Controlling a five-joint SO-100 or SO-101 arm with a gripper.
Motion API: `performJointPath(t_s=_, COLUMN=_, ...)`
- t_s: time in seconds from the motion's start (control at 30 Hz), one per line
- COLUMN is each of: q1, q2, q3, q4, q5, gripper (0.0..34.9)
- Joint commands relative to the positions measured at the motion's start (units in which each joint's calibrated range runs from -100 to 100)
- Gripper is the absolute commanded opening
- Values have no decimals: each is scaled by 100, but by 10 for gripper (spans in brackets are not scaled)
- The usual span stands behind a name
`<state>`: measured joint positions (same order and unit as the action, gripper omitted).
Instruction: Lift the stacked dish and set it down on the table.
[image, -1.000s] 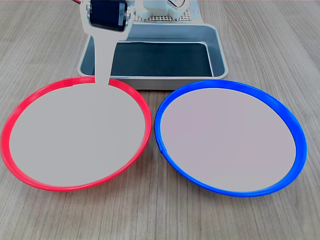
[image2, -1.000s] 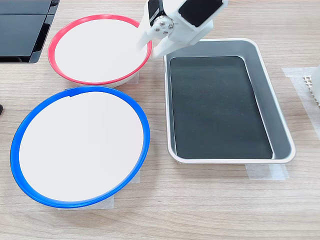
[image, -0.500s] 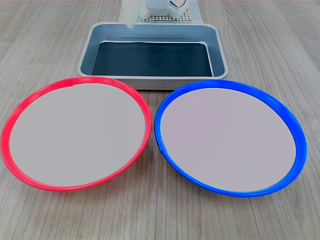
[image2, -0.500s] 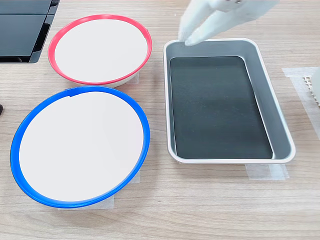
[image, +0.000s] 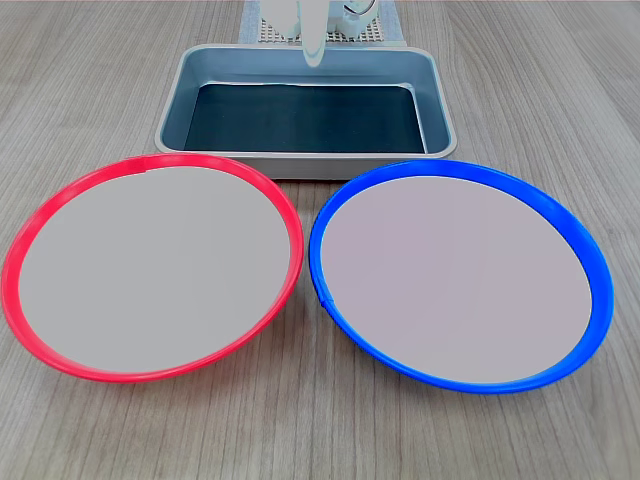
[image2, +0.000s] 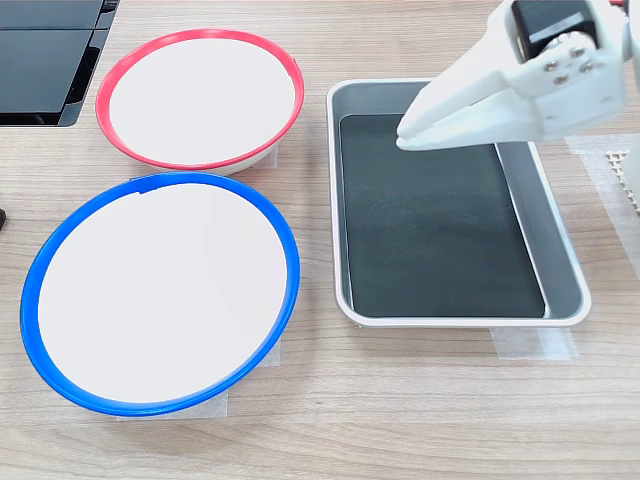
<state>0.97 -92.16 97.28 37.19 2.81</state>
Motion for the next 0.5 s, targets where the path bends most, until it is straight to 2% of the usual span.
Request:
performJointPath(t_s=0.0, q1=105, q2=-537, q3=272, q4=272, q5=-112, gripper=1)
performJointPath(t_s=0.17, q1=190, q2=-690, q3=272, q4=973, q5=-161, gripper=1)
performJointPath(t_s=0.47, q1=227, q2=-690, q3=272, q4=1023, q5=-171, gripper=3)
